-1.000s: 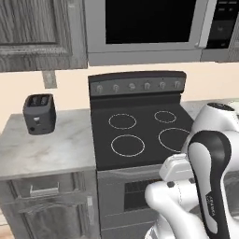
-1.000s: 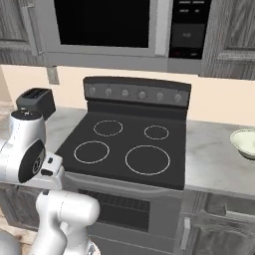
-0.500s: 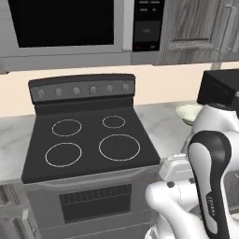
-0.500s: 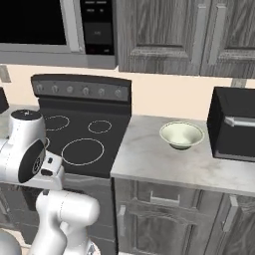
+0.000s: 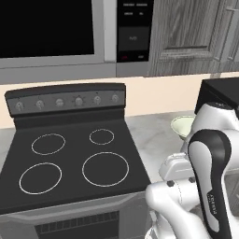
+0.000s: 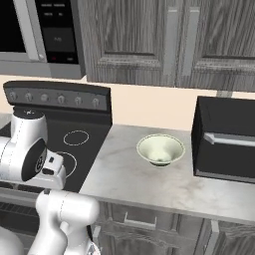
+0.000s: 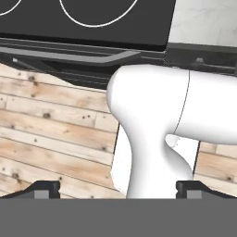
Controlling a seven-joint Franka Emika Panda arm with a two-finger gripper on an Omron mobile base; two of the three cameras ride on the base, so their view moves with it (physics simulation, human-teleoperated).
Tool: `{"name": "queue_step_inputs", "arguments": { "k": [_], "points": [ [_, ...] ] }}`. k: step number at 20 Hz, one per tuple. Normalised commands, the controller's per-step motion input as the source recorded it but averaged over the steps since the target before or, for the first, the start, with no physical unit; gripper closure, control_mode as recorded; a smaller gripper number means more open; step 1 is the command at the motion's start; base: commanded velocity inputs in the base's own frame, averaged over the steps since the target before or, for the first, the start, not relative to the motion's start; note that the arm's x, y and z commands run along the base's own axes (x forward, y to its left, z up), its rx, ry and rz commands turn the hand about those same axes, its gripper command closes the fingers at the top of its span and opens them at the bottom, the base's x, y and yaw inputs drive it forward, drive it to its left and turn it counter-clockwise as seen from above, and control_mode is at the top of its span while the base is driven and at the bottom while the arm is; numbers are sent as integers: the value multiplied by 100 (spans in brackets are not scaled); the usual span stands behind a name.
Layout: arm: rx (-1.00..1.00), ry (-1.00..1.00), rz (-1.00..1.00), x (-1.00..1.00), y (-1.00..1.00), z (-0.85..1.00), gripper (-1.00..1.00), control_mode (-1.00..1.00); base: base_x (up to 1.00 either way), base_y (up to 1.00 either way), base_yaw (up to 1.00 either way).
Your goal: Pick the cup and bowl from the counter and place them on the counter next to the sink.
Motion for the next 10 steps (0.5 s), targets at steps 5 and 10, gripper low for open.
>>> {"name": "queue_step_inputs", "arguments": {
  "k": [5,10],
  "points": [
    [0,0,0,0,0,0,-100,100,80,-22,-1],
    [0,0,0,0,0,0,-100,100,61,-38,-7]
  ]
}}
